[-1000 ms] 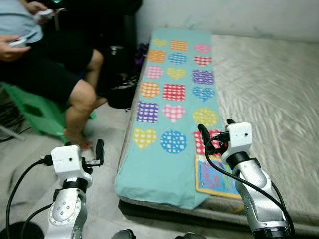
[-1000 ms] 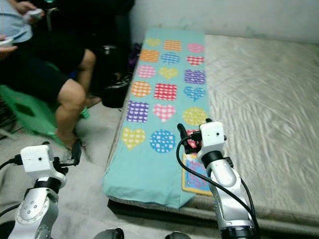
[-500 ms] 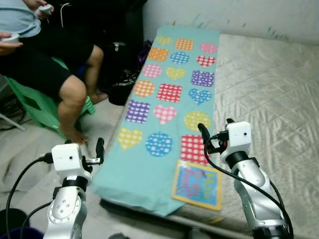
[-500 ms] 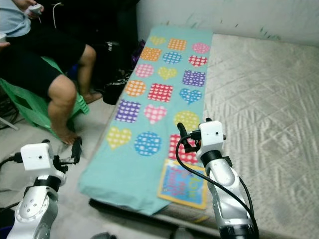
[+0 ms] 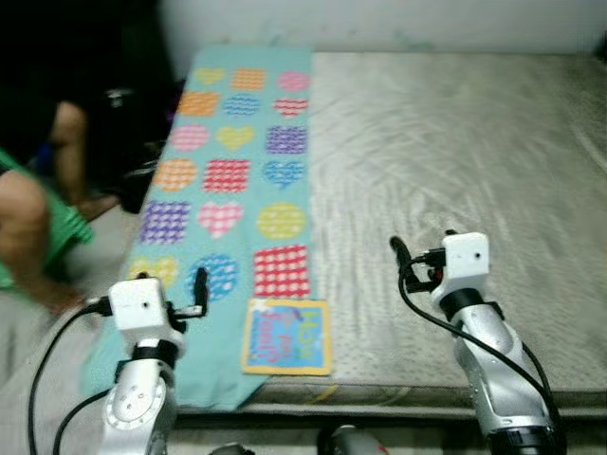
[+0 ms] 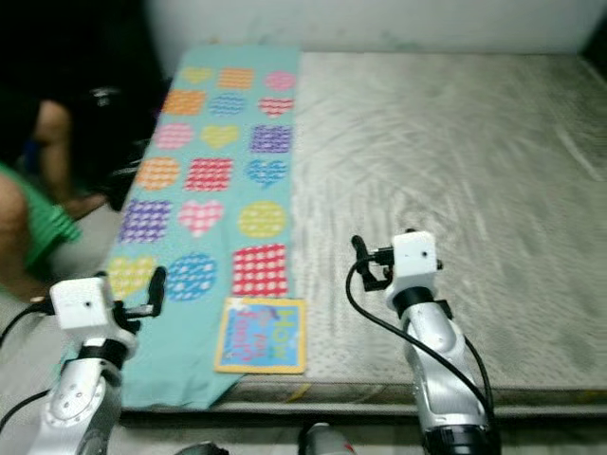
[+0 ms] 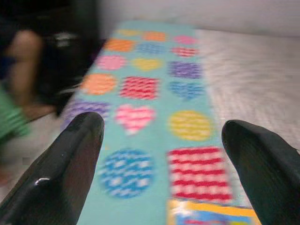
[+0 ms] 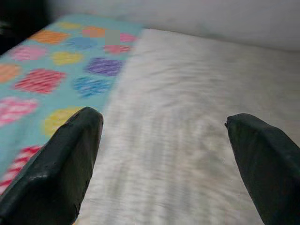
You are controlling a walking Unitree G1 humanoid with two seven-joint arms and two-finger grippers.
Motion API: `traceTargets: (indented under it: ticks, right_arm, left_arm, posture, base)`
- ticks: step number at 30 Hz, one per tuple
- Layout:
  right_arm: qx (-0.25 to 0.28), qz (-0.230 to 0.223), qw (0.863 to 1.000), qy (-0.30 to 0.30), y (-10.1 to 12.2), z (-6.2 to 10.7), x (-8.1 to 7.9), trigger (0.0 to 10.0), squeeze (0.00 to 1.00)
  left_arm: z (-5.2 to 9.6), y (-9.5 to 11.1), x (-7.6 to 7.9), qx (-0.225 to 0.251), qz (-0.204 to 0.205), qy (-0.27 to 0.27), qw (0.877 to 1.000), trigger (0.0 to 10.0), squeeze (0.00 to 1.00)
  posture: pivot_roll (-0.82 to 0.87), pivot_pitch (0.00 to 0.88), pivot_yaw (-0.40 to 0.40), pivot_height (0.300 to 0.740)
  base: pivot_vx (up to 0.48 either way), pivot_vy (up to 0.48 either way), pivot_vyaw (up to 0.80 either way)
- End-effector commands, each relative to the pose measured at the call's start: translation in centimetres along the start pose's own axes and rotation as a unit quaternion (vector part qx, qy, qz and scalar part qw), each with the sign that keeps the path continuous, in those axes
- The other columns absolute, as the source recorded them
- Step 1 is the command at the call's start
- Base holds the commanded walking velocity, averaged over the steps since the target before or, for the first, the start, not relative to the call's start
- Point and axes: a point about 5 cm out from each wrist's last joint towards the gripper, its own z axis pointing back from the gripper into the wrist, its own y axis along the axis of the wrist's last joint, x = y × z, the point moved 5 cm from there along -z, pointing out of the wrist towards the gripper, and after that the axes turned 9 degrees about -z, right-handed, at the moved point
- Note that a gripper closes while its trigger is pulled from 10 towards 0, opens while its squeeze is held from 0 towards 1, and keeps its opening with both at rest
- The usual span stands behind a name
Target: Clean up the room
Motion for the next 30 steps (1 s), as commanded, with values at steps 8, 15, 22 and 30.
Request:
traceTargets:
  ticks: [8, 15, 22, 30]
  right_arm:
    - [0.009, -0.006, 1.0, 0.016, 0.2, 0.2, -0.9, 10.0, 0.0]
    - [0.014, -0.021, 0.999, 0.031, 0.3, 0.1, -1.7, 10.0, 0.0]
    - [0.014, -0.015, 0.999, 0.039, 0.2, 0.1, -2.0, 10.0, 0.0]
    - [0.014, -0.016, 0.999, 0.049, 0.1, 0.0, -2.5, 10.0, 0.0]
  left_arm:
    - [0.1, -0.2, -0.6, -0.006, -0.01, 0.006, 1.0, 10.0, 0.0]
    - [0.0, -0.3, -0.7, -0.006, -0.011, 0.012, 1.0, 10.0, 0.0]
    - [-0.2, -0.3, -0.7, -0.005, -0.011, 0.013, 1.0, 10.0, 0.0]
    - [-0.2, -0.3, -0.6, -0.005, -0.012, 0.013, 1.0, 10.0, 0.0]
  posture:
    - [-0.11, 0.132, 0.004, 0.74]
    - [-0.1, 0.118, 0.008, 0.74]
    - [-0.1, 0.107, 0.001, 0.74]
    - [-0.09, 0.101, -0.002, 0.74]
  base:
    - [0.0, -0.226, -0.2]
    - [0.0, -0.353, 0.0]
    - [0.0, -0.356, 0.0]
    - [0.0, -0.357, 0.0]
